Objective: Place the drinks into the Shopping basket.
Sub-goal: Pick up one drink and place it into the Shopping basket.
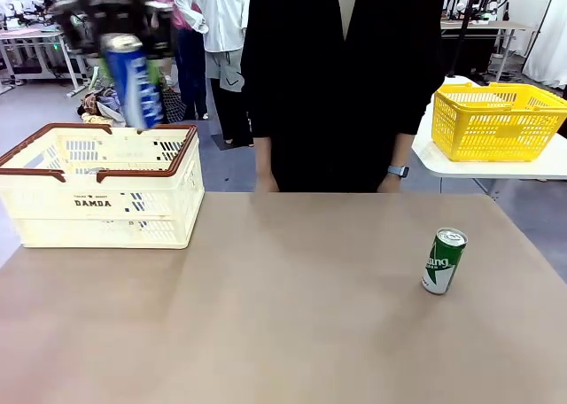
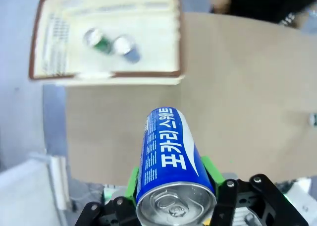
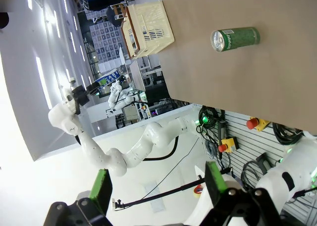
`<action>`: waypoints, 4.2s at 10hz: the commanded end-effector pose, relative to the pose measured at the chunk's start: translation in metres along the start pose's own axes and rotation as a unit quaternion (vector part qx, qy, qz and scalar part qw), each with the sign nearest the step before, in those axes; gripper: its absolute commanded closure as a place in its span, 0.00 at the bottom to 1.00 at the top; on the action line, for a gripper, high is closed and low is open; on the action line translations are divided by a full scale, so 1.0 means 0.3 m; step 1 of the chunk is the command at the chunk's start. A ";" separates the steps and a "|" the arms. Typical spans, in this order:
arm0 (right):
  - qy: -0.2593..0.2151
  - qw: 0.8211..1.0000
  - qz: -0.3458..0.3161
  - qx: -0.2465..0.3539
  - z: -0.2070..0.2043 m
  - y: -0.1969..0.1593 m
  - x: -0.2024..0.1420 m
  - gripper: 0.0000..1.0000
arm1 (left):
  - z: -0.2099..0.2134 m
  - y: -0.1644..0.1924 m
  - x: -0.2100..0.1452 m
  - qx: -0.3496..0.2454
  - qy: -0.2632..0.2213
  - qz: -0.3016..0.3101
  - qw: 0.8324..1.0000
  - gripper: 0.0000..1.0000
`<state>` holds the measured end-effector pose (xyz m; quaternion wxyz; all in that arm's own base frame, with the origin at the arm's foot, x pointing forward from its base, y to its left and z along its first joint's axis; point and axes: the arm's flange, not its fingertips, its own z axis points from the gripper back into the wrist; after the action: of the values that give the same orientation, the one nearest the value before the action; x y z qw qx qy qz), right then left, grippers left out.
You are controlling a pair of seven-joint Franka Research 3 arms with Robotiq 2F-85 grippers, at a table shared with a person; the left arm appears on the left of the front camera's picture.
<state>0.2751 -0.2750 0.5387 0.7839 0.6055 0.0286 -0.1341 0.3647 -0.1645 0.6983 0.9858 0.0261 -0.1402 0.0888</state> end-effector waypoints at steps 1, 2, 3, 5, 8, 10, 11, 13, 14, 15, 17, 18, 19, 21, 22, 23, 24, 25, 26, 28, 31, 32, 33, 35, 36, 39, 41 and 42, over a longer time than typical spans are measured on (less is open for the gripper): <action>0.002 1.000 -0.004 0.002 -0.001 0.014 -0.004 0.00 | -0.101 0.107 -0.146 -0.027 -0.004 0.057 0.998 1.00; 0.002 1.000 -0.004 0.002 -0.001 0.014 -0.004 0.00 | -0.108 0.126 -0.197 -0.062 -0.018 0.056 0.996 1.00; 0.002 1.000 -0.004 0.002 -0.001 0.014 -0.004 0.00 | -0.063 0.108 -0.024 -0.002 0.013 0.038 0.999 1.00; 0.002 1.000 -0.004 0.002 -0.001 0.014 -0.004 0.00 | -0.063 0.108 -0.024 -0.002 0.013 0.038 0.999 1.00; 0.002 1.000 -0.004 0.002 -0.001 0.014 -0.004 0.00 | -0.119 0.097 0.027 -0.015 0.003 0.066 0.998 1.00; 0.002 1.000 -0.004 0.002 -0.001 0.014 -0.004 0.00 | -0.175 0.111 0.299 -0.067 -0.028 -0.030 0.997 1.00; 0.002 1.000 -0.004 0.002 -0.001 0.014 -0.004 0.00 | -0.231 0.119 0.411 -0.079 -0.056 -0.027 0.995 1.00; 0.002 1.000 -0.004 0.002 -0.001 0.014 -0.004 0.00 | -0.434 0.126 0.589 -0.075 -0.034 -0.015 0.996 1.00; 0.002 1.000 -0.004 0.002 -0.001 0.014 -0.004 0.00 | -0.533 0.124 0.629 -0.060 -0.022 -0.014 0.998 1.00; 0.002 1.000 -0.004 0.002 -0.001 0.014 -0.004 0.00 | -0.602 0.123 0.643 -0.082 -0.018 -0.016 0.996 1.00; 0.002 1.000 -0.004 0.002 -0.001 0.014 -0.004 0.00 | -0.732 0.105 0.645 -0.089 0.018 -0.017 0.996 1.00; 0.002 1.000 -0.004 0.002 -0.001 0.014 -0.004 0.00 | -0.788 0.092 0.624 -0.079 0.042 -0.019 0.996 1.00; 0.002 1.000 -0.004 0.002 -0.001 0.014 -0.004 0.00 | -0.845 0.081 0.599 -0.078 0.066 -0.024 0.994 1.00; 0.002 1.000 -0.004 0.002 -0.001 0.014 -0.004 0.00 | -0.945 0.063 0.562 -0.061 0.093 -0.022 0.994 1.00; 0.002 1.000 -0.004 0.002 -0.001 0.014 -0.004 0.00 | -0.966 0.056 0.555 -0.051 0.094 -0.022 0.994 1.00; 0.002 1.000 -0.004 0.002 -0.001 0.014 -0.004 0.00 | -0.982 0.051 0.559 -0.051 0.098 -0.021 0.994 1.00; 0.002 1.000 -0.004 0.002 -0.001 0.014 -0.004 0.00 | -0.992 0.048 0.561 -0.047 0.101 -0.021 0.994 1.00; 0.002 1.000 -0.004 0.002 -0.001 0.014 -0.004 0.00 | -0.995 0.046 0.563 -0.047 0.103 -0.021 0.993 1.00; 0.002 1.000 -0.004 0.002 -0.001 0.014 -0.004 0.00 | -1.002 0.044 0.565 -0.041 0.104 -0.021 0.993 1.00; 0.002 1.000 -0.004 0.002 -0.001 0.014 -0.004 0.00 | -1.021 0.039 0.566 -0.034 0.114 -0.020 0.993 0.36; 0.002 1.000 -0.004 0.002 -0.001 0.014 -0.004 0.00 | -1.018 0.040 0.570 -0.023 0.111 -0.016 0.993 0.00; 0.002 1.000 -0.004 0.002 -0.001 0.014 -0.004 0.00 | -1.001 0.051 0.575 -0.021 0.106 -0.013 0.994 0.00; 0.002 1.000 -0.004 0.002 -0.001 0.014 -0.004 0.00 | -0.974 0.066 0.579 -0.025 0.096 -0.008 0.995 0.00; 0.002 1.000 -0.004 0.002 -0.001 0.014 -0.004 0.00 | -0.856 0.126 0.601 -0.042 0.073 0.019 0.996 0.00; 0.002 1.000 -0.004 0.002 -0.001 0.014 -0.004 0.00 | -0.747 0.176 0.618 -0.066 0.066 0.034 0.995 0.00; 0.002 1.000 -0.004 0.002 -0.001 0.014 -0.004 0.00 | -0.358 0.403 0.540 -0.231 0.112 -0.031 0.966 0.00; 0.002 1.000 -0.004 0.002 -0.001 0.014 -0.004 0.00 | -0.339 0.558 0.350 -0.397 0.128 -0.084 0.905 0.00; 0.002 1.000 -0.004 0.002 -0.001 0.014 -0.004 0.00 | -0.392 0.610 0.247 -0.459 0.126 -0.072 0.877 0.00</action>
<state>0.2754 -0.2748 0.5386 0.7840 0.6055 0.0290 -0.1339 0.4557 0.0226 0.6639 0.9261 -0.3652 -0.0843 -0.0425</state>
